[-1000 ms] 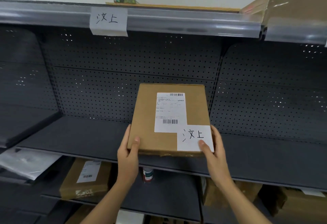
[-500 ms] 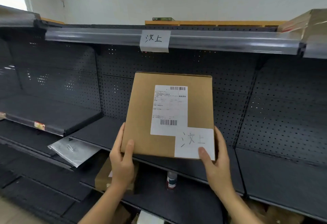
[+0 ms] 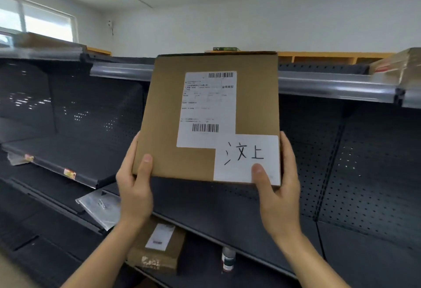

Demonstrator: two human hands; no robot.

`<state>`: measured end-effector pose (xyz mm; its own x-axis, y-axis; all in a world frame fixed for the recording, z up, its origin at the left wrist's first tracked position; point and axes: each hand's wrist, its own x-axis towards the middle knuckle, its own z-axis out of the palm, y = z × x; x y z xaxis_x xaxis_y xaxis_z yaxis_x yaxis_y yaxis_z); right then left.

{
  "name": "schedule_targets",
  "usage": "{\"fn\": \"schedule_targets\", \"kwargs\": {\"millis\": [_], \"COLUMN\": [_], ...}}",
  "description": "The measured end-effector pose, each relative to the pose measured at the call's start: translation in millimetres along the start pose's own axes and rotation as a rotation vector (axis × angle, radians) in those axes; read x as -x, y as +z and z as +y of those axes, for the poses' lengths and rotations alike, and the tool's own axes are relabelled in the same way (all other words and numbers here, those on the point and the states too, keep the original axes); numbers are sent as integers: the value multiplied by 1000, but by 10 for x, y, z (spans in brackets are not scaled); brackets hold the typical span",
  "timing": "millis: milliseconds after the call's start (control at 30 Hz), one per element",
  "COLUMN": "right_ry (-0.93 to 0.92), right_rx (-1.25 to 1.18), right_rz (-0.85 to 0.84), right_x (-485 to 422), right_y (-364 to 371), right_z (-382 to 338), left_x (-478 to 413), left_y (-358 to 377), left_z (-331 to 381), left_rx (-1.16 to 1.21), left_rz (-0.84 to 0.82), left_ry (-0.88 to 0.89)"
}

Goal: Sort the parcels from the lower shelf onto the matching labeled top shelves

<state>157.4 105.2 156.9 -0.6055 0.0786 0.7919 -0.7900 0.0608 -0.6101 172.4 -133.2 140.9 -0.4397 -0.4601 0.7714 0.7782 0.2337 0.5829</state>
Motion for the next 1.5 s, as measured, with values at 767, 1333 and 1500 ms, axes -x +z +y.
{"fn": "schedule_targets", "kwargs": {"millis": [767,1333,1500], "right_ry": [351,609,576], "right_rx": [229,261,349], "right_rz": [-76,-84,-14], "right_x": [-2920,-3456,-3505], "right_y": [453,557,584], "right_z": [-585,-93,-17], "left_x": [-2843,-3381,-3412], "left_y": [1249,1551,1644], "left_z": [184,-341,-375], "left_rx": [-48,-346,-452], "left_rz": [-87,-268,-257], "left_ry": [-311,-357,-323]}}
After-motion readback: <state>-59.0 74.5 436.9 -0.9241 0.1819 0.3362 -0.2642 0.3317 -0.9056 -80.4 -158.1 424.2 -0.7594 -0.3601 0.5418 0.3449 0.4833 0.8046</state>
